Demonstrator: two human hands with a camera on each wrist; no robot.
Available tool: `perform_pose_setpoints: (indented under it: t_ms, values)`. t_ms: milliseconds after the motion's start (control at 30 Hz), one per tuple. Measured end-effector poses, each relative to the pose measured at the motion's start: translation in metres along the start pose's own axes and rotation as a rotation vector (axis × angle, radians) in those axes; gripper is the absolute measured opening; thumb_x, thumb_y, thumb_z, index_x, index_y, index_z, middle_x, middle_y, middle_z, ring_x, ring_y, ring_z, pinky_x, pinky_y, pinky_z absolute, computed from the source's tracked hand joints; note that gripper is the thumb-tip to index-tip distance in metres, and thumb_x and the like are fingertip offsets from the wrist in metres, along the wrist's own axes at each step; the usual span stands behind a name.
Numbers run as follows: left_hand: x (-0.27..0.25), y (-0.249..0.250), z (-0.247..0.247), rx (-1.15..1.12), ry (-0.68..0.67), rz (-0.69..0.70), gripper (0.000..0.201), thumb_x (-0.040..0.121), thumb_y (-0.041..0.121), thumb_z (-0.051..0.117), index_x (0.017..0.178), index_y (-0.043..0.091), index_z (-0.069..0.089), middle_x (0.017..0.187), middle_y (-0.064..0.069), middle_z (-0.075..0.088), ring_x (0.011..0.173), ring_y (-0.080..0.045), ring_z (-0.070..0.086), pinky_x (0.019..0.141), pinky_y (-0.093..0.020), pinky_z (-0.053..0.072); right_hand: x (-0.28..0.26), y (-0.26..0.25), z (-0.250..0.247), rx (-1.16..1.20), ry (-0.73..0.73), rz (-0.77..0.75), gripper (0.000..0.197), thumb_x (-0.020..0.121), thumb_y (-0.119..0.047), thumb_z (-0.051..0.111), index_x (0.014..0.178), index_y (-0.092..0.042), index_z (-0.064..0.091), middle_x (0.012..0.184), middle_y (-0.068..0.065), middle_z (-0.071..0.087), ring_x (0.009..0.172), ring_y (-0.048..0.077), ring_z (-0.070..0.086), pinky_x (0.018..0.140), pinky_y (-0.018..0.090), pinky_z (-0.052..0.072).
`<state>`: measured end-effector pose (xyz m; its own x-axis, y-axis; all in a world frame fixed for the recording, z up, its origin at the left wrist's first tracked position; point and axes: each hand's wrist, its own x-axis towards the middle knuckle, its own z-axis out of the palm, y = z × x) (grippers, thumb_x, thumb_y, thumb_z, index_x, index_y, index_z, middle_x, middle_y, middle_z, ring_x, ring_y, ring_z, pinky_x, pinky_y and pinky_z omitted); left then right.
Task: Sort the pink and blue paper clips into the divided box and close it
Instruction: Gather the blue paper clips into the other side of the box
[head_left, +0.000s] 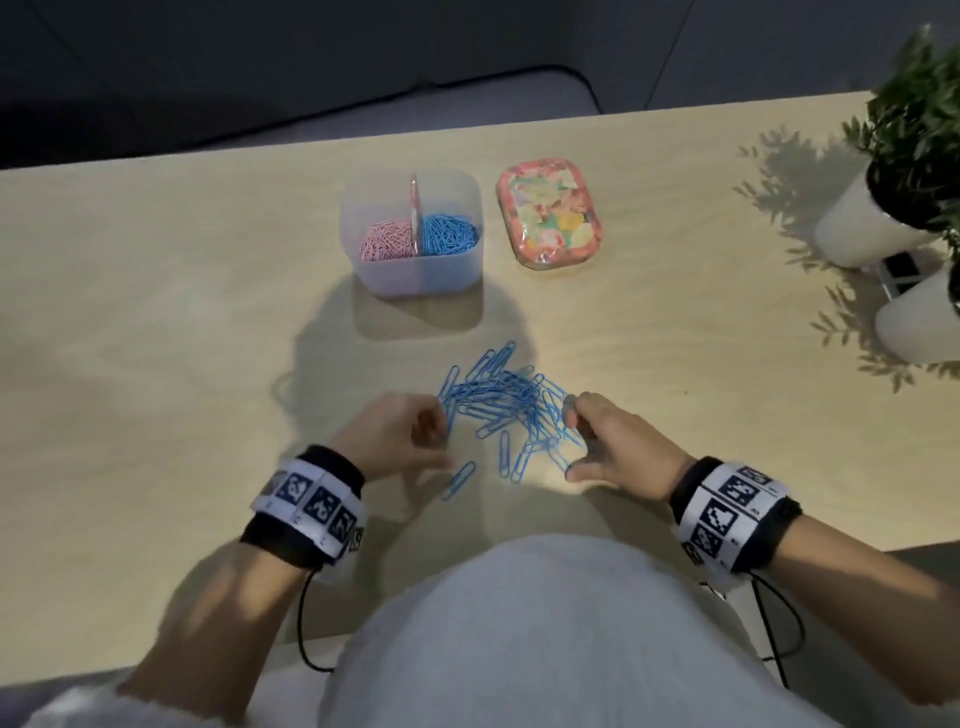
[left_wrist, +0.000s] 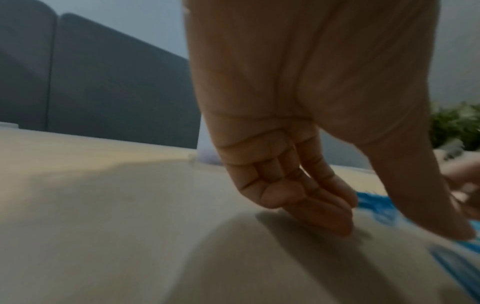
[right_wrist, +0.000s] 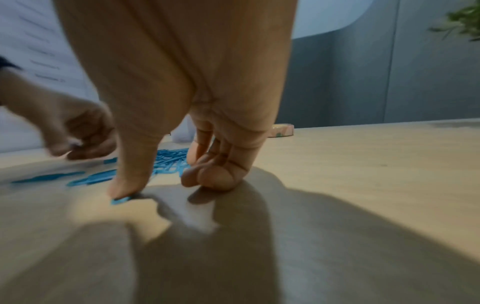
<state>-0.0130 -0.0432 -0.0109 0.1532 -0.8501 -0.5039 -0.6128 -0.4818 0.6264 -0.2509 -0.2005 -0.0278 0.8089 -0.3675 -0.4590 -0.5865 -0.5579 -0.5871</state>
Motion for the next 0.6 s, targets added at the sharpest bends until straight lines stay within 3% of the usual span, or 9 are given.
perform_pose_setpoints:
  t_ms: [100, 200, 267, 367, 467, 533, 600]
  values:
    - [-0.007, 0.001, 0.024, 0.062, -0.006, -0.026, 0.030, 0.058, 0.030, 0.083, 0.074, 0.025, 0.058, 0.069, 0.009, 0.058, 0.061, -0.007, 0.052, 0.064, -0.025, 0.045, 0.025, -0.013, 0.004, 0.068, 0.076, -0.015, 0.040, 0.069, -0.017, 0.079, 0.093, -0.019, 0.047, 0.078, -0.005, 0.043, 0.072, 0.020, 0.044, 0.066, 0.027, 0.032]
    - [0.003, 0.011, 0.028, 0.141, 0.059, -0.007, 0.023, 0.066, 0.033, 0.078, 0.077, 0.026, 0.059, 0.074, 0.010, 0.056, 0.069, -0.010, 0.052, 0.066, -0.025, 0.041, 0.048, -0.029, 0.000, 0.067, 0.120, -0.023, 0.035, 0.070, -0.016, 0.077, 0.098, -0.007, 0.057, 0.082, 0.003, 0.050, 0.073, 0.020, 0.047, 0.068, 0.028, 0.035]
    - [0.011, 0.017, 0.024, 0.150, 0.131, 0.007, 0.020, 0.070, 0.034, 0.075, 0.081, 0.022, 0.062, 0.079, 0.008, 0.057, 0.077, -0.015, 0.056, 0.067, -0.026, 0.040, 0.054, -0.034, -0.009, 0.043, 0.179, -0.042, 0.036, 0.072, -0.020, 0.075, 0.100, -0.007, 0.057, 0.085, 0.002, 0.050, 0.077, 0.021, 0.049, 0.072, 0.030, 0.040]
    - [0.018, 0.018, 0.015, 0.164, 0.297, 0.040, 0.046, 0.065, 0.040, 0.078, 0.102, 0.018, 0.061, 0.101, -0.003, 0.055, 0.097, -0.022, 0.054, 0.083, -0.033, 0.044, 0.053, -0.033, -0.028, -0.094, 0.246, -0.008, 0.066, 0.066, -0.045, 0.077, 0.119, -0.014, 0.051, 0.109, 0.003, 0.050, 0.103, 0.021, 0.049, 0.086, 0.037, 0.045]
    - [0.024, 0.019, 0.013, 0.319, 0.266, 0.024, 0.096, 0.054, 0.051, 0.081, 0.133, 0.013, 0.042, 0.129, -0.010, 0.043, 0.116, -0.028, 0.041, 0.104, -0.037, 0.034, 0.054, -0.034, -0.032, -0.251, 0.141, 0.008, 0.110, 0.049, -0.061, 0.079, 0.139, -0.016, 0.032, 0.129, 0.006, 0.039, 0.118, 0.024, 0.038, 0.095, 0.039, 0.044]
    - [0.030, 0.024, 0.014, 0.415, 0.214, -0.017, 0.102, 0.053, 0.052, 0.081, 0.136, 0.012, 0.037, 0.131, -0.010, 0.039, 0.117, -0.031, 0.038, 0.105, -0.036, 0.031, 0.061, -0.040, -0.023, -0.328, 0.124, -0.048, 0.117, 0.043, -0.061, 0.080, 0.139, -0.015, 0.031, 0.130, 0.008, 0.038, 0.117, 0.026, 0.039, 0.095, 0.040, 0.045]
    - [0.038, 0.027, 0.014, 0.390, 0.198, -0.032, 0.084, 0.060, 0.042, 0.080, 0.129, 0.011, 0.044, 0.126, -0.011, 0.043, 0.113, -0.033, 0.042, 0.100, -0.037, 0.035, 0.070, -0.050, -0.012, -0.381, 0.119, -0.084, 0.102, 0.051, -0.054, 0.081, 0.134, -0.014, 0.037, 0.129, 0.009, 0.039, 0.116, 0.026, 0.039, 0.092, 0.041, 0.047]
